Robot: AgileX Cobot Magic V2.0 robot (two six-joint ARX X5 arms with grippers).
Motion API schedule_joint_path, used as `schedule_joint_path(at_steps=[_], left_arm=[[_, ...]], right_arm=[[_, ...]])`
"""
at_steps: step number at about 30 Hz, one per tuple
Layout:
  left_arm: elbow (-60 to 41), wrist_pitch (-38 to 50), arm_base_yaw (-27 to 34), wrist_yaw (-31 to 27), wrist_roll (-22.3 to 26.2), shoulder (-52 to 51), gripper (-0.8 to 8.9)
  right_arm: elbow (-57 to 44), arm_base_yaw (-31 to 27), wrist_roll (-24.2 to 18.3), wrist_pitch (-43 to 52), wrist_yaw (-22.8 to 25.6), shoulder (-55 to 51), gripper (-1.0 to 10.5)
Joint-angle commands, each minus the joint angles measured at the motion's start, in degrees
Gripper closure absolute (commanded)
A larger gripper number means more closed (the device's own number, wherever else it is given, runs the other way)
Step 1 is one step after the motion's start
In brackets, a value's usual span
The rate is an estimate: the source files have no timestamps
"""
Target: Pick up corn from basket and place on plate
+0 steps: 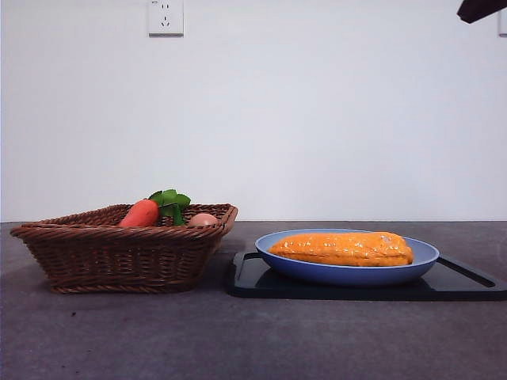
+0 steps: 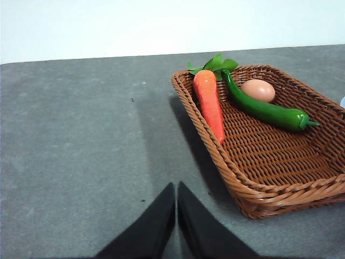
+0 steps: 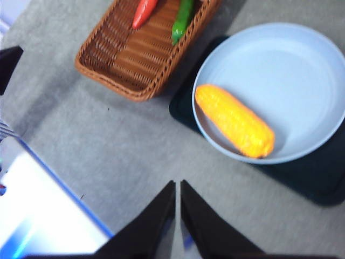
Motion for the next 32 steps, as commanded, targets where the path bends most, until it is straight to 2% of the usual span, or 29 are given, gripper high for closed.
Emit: schedule_joint_path(at_steps=[1,4,7,14,18,25,32], left_arm=[[-0.72,-2.62,0.2,0.02,-0.24,-0.13,8.06],[-0.72,-2.62,0.2,0.02,-0.24,-0.13,8.06],[-0.72,-2.62,0.2,0.02,-0.24,-0.13,8.06],[-0.72,-2.62,0.2,0.02,-0.22,-0.13,8.06],[-0.72,-2.62,0.2,0.02,-0.22,-0.13,8.06],[-0.72,-2.62,0.2,0.02,-0.24,-0.13,8.06],[-0.72,-2.62,0.2,0.02,-0.24,-0.13,8.06]], right_arm=[[0.66,-0.26,-3.76,4.11,1.49,-0.31,9.5],[0.35,-2.14,-6.99,9.75,4.83,-2.19,9.4],[-1.88,-4.92,-9.88,15.19,4.66,-5.07,9.5],[-17.18,-14.27,-8.04,31.5,4.48,-17.68,9.5],[-27.71,-17.66,-8.04,40.61,4.85,-26.01,9.5],[-42.34,-18.99,-7.32,51.78,10.8,-37.7,9.5],[-51.49,-18.97,-5.62,52.85,14.16,-47.04,9.5]])
